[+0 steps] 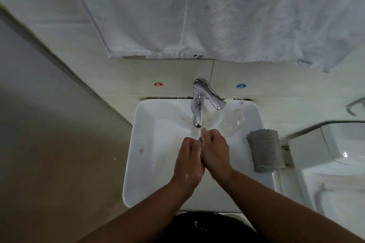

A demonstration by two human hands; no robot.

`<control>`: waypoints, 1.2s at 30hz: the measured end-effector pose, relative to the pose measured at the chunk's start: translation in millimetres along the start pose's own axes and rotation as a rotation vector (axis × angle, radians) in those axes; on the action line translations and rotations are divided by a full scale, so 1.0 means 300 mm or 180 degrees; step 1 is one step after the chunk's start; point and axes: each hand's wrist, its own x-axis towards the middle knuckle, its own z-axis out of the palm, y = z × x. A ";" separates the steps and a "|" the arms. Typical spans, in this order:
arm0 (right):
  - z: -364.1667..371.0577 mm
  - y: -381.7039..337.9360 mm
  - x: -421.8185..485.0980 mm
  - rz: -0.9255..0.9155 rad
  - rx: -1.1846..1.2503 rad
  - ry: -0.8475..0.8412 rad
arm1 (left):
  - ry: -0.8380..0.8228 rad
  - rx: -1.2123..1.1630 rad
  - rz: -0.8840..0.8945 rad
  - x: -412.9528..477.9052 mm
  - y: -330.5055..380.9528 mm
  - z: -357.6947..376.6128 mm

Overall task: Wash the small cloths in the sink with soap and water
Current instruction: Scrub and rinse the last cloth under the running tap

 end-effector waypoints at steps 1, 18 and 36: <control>0.006 0.000 -0.014 0.0063 0.0027 -0.0008 | -0.0011 0.0044 0.0078 0.014 -0.001 -0.007; 0.051 -0.015 -0.093 -0.0547 -0.0160 -0.0035 | -0.0110 -0.0125 -0.0098 0.068 -0.015 -0.068; 0.048 -0.023 -0.108 -0.0090 0.0050 -0.0194 | -0.0077 0.0015 -0.0147 0.096 -0.035 -0.079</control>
